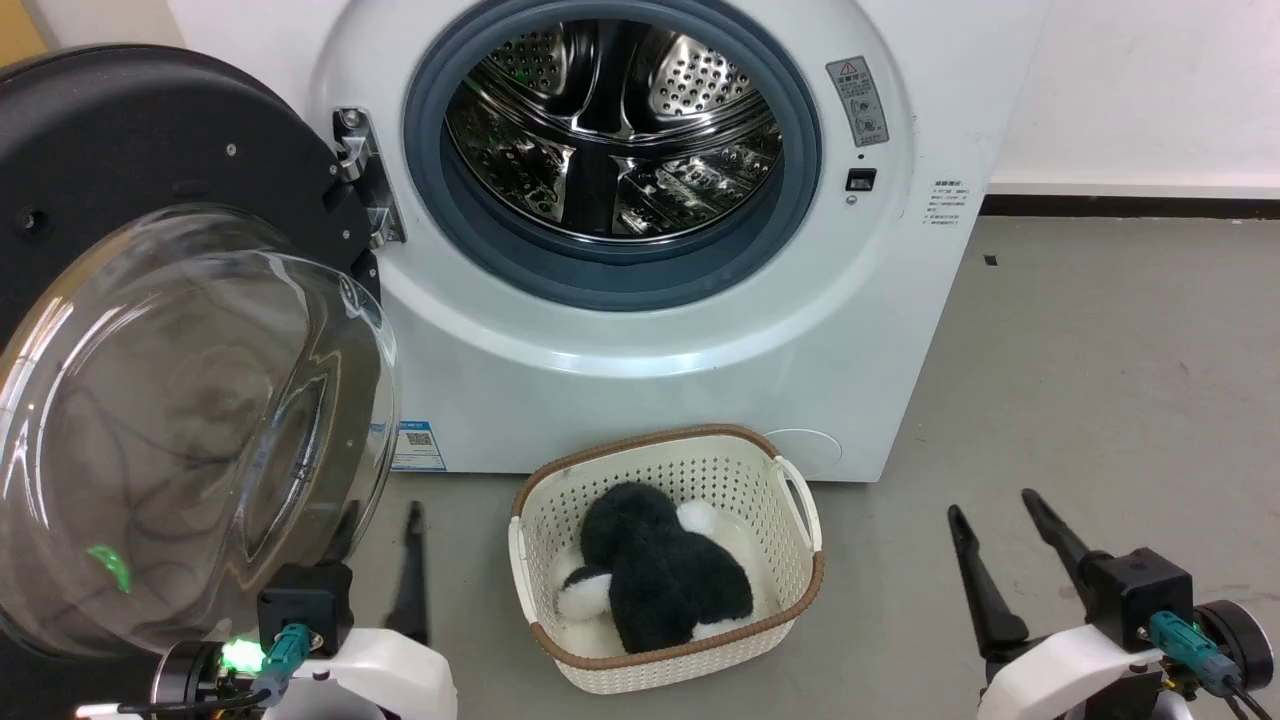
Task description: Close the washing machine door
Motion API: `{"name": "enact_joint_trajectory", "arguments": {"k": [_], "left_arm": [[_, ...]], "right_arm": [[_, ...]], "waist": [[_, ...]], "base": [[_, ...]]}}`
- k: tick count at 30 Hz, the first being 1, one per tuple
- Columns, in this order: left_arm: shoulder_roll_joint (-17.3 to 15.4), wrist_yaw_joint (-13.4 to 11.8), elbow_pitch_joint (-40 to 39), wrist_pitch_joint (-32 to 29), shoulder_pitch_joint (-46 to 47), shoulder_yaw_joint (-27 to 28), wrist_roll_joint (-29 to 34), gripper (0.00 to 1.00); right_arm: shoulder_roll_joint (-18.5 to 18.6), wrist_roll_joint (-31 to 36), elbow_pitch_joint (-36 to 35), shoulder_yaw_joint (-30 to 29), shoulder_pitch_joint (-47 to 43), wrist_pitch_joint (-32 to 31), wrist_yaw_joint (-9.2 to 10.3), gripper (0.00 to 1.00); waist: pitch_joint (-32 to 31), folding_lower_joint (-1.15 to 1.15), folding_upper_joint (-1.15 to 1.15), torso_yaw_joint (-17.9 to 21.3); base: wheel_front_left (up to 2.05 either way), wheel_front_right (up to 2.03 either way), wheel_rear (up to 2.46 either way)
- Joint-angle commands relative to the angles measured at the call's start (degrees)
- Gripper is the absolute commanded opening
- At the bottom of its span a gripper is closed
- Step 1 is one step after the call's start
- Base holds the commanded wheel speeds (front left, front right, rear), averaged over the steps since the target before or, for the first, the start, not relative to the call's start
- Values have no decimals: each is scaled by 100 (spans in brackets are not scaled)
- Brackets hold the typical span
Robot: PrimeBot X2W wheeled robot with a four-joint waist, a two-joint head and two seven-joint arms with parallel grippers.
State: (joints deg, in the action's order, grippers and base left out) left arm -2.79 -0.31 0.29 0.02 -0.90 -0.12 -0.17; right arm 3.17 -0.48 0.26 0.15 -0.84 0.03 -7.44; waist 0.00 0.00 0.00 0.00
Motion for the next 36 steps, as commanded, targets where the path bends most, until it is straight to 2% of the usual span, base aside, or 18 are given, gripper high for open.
{"name": "enact_joint_trajectory", "arguments": {"k": [1, 19, 36], "left_arm": [[0, 0, 17, 25, 2, -5, -8, 100], [-2, -34, 157, 241, 22, -40, -64, 100], [-6, -95, 204, 432, -23, -99, -89, 100]], "right_arm": [[-2, -21, 6, -10, -3, 24, 0, 100], [-6, -183, 70, -24, -36, 241, -1, 100], [-9, -340, 109, 0, -89, 432, -1, 100]], "waist": [[0, 0, 0, -1], [-16, 0, 0, -134], [-54, 0, 0, -576]], "base": [[0, 0, 0], [0, 0, 0], [0, 0, 0]]}}
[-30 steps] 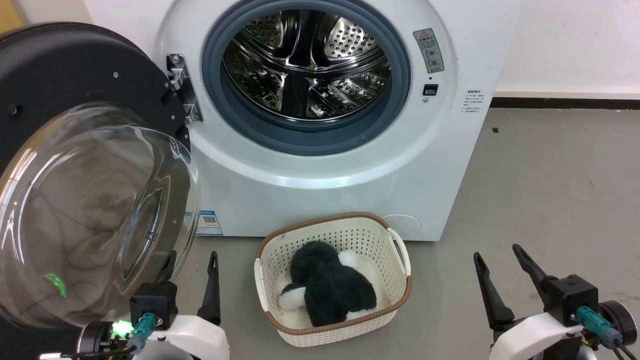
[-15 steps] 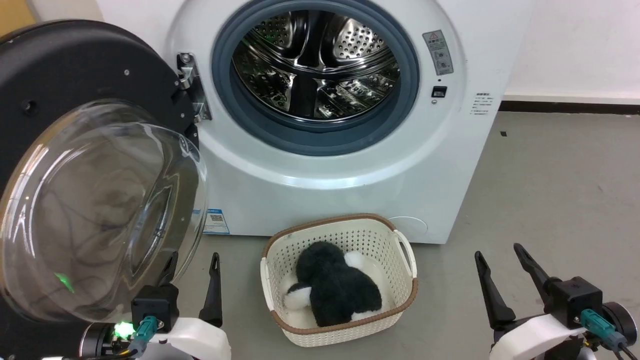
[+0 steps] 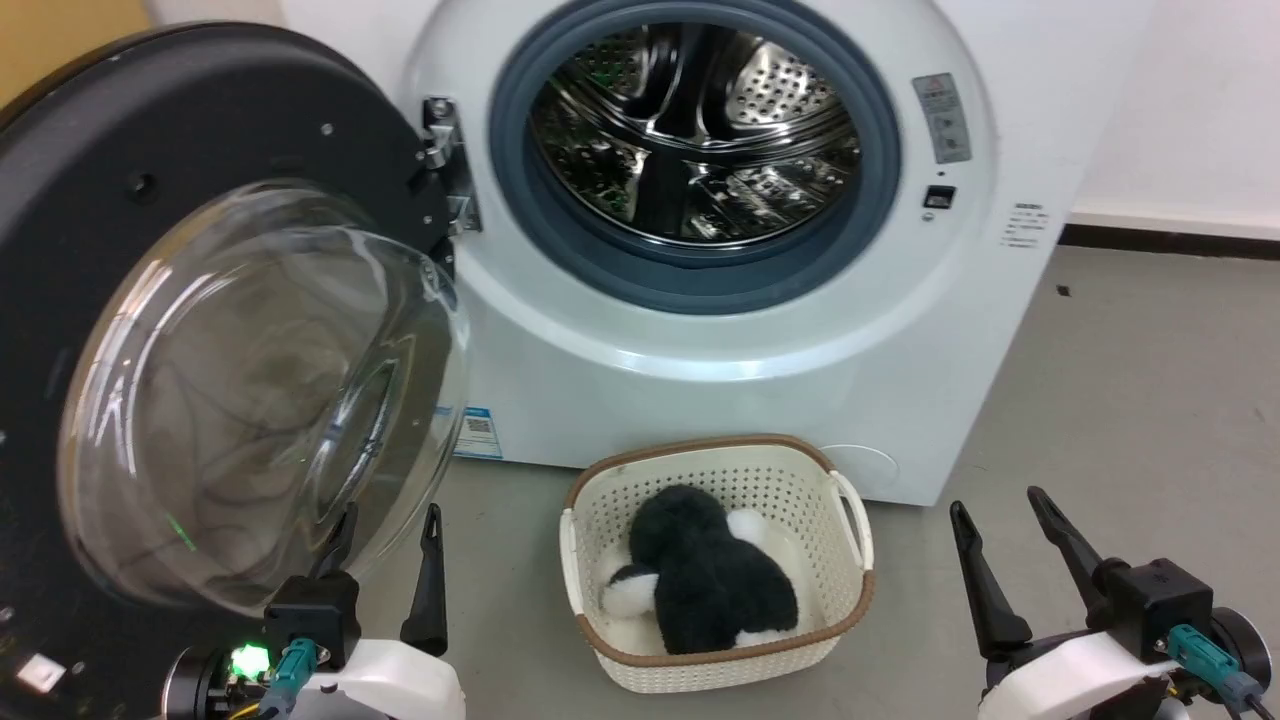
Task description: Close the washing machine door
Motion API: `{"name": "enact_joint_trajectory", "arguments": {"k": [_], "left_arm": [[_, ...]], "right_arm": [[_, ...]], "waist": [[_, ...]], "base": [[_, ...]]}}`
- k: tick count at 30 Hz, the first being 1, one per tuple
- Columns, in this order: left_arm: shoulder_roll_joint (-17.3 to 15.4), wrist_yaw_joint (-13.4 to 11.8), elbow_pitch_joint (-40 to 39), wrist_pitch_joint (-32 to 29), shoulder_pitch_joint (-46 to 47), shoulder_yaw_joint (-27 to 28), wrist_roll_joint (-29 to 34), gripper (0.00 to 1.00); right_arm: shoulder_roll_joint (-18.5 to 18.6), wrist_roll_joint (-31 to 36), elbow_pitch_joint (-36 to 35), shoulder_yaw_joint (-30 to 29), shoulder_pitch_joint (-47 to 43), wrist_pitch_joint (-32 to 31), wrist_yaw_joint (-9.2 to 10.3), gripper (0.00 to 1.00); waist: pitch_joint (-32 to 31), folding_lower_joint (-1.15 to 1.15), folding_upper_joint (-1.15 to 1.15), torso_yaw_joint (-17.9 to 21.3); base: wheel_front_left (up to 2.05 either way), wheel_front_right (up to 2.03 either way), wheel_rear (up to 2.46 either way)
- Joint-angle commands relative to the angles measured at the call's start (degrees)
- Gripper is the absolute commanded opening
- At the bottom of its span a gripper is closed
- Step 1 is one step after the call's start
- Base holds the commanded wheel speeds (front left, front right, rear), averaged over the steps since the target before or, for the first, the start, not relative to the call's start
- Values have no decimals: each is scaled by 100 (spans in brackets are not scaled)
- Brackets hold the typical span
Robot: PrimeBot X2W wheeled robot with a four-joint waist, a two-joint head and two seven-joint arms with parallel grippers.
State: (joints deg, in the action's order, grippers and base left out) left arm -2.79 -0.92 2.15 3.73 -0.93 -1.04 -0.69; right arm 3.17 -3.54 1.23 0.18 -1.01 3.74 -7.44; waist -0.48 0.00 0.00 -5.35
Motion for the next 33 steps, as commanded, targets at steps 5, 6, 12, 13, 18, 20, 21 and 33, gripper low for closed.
{"name": "enact_joint_trajectory", "arguments": {"k": [5, 6, 12, 13, 18, 20, 21, 33], "left_arm": [[-22, -48, 45, 121, -32, -24, -36, 100], [-23, -51, 50, 133, -34, -27, -38, 100], [-34, -70, 81, 205, -49, -43, -55, 100], [-36, -72, 86, 217, -52, -47, -58, 100], [-41, -103, 89, 277, -76, -48, -78, 100], [-41, -125, 76, 301, -90, -40, -91, 100], [-41, -134, 70, 313, -98, -36, -96, 100], [-44, -242, 17, 456, -189, -1, -152, 100]], "right_arm": [[-10, -85, 30, 2, -88, 121, -1, 100], [-11, -94, 36, 3, -92, 133, -2, 100], [-12, -152, 74, 15, -116, 205, -2, 100], [-12, -164, 80, 19, -121, 216, -2, 100], [-13, -191, 146, 82, -128, 276, -2, 100], [-14, -209, 170, 107, -108, 300, -2, 100], [-14, -215, 183, 120, -96, 312, -2, 100], [-17, -258, 341, 261, 31, 456, -2, 100]], "waist": [[-28, 0, 0, -224], [-32, 0, 0, -261], [-63, 0, 0, -490], [-68, 0, 0, -528], [-64, 0, 0, -695], [-56, 0, 0, -750], [-51, 0, 0, -777], [-3, 0, 0, -1101]], "base": [[0, 0, 0], [0, 0, 0], [0, 0, 0], [0, 0, 0], [0, 0, 0], [0, 0, 0], [0, 0, 0], [0, 0, 0]]}}
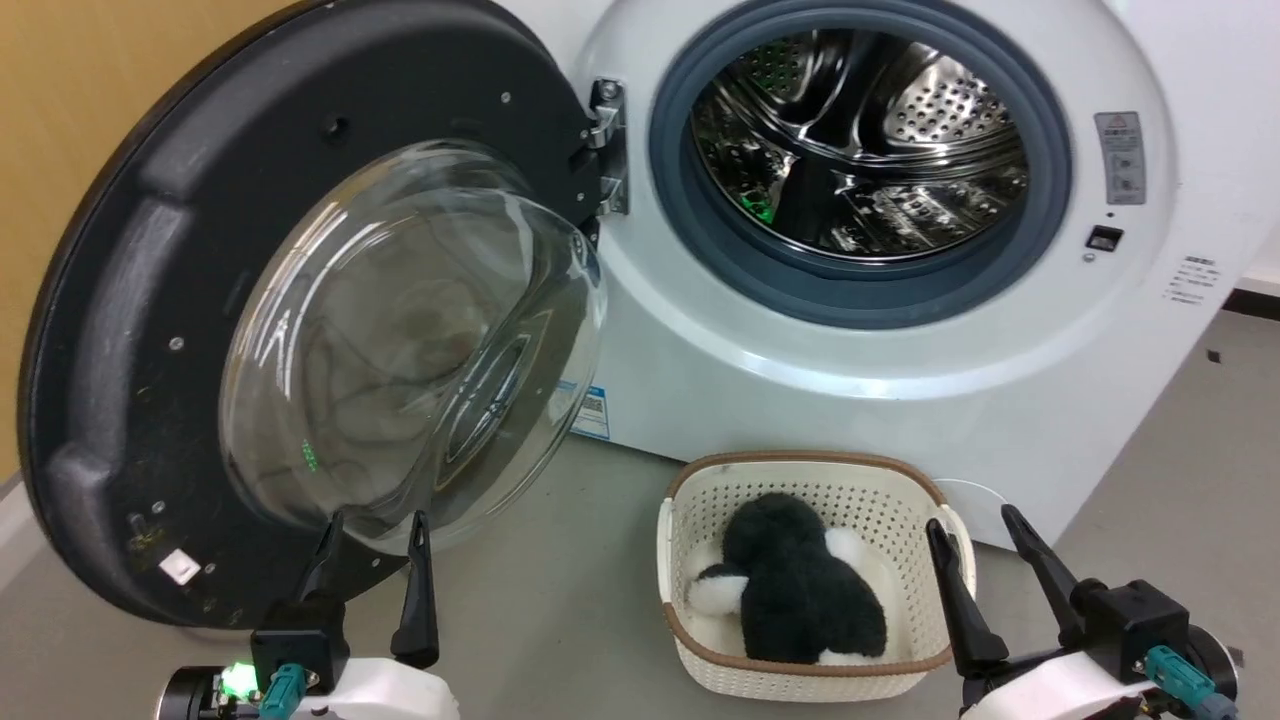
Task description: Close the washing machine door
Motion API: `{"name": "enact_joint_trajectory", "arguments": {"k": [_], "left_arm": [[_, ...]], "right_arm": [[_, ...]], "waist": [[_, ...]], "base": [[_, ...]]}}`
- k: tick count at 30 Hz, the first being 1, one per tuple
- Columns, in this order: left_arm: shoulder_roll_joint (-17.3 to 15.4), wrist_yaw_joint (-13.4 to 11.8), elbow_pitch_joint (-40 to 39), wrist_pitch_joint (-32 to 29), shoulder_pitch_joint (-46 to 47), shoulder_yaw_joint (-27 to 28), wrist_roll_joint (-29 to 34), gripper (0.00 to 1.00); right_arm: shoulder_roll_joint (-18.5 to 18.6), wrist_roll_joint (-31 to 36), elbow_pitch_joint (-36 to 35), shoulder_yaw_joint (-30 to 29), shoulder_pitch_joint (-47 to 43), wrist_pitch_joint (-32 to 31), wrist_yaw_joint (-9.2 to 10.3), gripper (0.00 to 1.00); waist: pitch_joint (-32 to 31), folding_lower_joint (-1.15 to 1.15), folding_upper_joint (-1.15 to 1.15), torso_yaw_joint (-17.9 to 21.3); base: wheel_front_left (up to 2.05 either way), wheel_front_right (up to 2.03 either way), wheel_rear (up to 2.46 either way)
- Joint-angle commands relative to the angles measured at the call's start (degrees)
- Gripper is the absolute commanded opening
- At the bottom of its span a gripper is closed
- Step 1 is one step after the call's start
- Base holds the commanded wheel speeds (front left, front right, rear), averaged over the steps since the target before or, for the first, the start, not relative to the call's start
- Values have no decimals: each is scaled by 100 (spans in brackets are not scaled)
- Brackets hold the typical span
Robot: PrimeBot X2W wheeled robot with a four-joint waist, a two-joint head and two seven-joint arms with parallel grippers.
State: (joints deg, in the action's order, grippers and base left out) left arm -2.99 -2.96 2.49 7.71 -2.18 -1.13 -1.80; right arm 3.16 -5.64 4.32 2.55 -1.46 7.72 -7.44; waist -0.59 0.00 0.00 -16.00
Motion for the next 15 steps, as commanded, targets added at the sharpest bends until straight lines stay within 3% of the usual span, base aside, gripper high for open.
{"name": "enact_joint_trajectory", "arguments": {"k": [1, 15], "left_arm": [[-23, -48, -23, 70, -73, 10, -44, 100], [-22, -161, -81, 238, -160, 13, -85, 100]], "right_arm": [[-16, -55, 42, 36, 85, 70, -3, 100], [-19, -186, 182, 219, 190, 237, -3, 100]], "waist": [[11, 0, 0, -61], [28, 0, 0, -409]], "base": [[0, 0, 0], [0, 0, 0]]}}
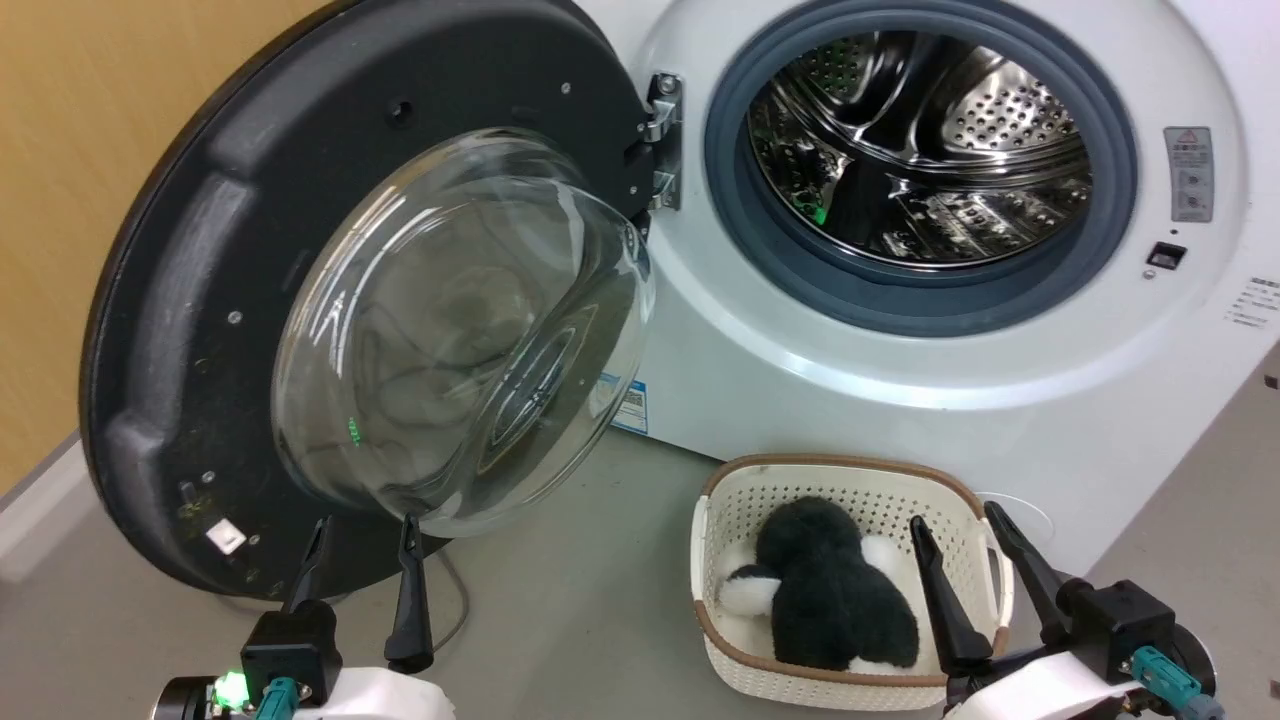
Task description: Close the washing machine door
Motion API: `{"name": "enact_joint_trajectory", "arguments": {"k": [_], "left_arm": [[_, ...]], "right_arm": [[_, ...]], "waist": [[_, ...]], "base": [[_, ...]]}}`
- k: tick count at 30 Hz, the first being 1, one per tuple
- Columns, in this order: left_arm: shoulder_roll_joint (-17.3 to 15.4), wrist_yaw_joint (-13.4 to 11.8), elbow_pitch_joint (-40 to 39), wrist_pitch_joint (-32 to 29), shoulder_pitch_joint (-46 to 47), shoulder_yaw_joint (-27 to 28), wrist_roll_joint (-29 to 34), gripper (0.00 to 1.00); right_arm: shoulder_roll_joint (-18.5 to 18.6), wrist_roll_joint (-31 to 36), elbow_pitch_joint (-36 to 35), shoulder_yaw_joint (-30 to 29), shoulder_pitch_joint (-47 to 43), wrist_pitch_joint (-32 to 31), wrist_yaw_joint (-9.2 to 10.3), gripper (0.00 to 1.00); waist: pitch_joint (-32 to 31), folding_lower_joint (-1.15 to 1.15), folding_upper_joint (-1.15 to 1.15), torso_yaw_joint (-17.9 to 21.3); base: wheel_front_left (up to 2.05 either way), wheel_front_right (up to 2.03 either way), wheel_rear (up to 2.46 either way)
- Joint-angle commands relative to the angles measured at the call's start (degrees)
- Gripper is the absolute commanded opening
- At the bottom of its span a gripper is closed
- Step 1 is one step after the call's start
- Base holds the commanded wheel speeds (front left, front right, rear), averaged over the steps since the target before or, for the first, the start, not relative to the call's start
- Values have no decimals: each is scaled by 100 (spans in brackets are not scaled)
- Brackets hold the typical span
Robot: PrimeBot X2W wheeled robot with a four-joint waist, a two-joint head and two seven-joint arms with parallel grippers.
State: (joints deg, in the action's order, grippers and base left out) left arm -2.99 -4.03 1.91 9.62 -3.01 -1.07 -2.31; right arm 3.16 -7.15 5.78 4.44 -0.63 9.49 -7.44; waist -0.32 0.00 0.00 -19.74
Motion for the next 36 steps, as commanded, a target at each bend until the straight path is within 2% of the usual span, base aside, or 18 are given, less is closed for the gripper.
{"name": "enact_joint_trajectory", "arguments": {"k": [1, 36], "left_arm": [[-22, -61, -29, 59, -86, 12, -35, 100], [-19, -379, -355, 478, -525, 249, -178, 100]], "right_arm": [[-19, -44, 47, 47, 114, 72, -3, 100], [53, -412, 511, 616, 556, 491, -4, 100]], "waist": [[2, 0, 0, -60], [85, 0, 0, -949]], "base": [[0, 0, 0], [0, 0, 0]]}}
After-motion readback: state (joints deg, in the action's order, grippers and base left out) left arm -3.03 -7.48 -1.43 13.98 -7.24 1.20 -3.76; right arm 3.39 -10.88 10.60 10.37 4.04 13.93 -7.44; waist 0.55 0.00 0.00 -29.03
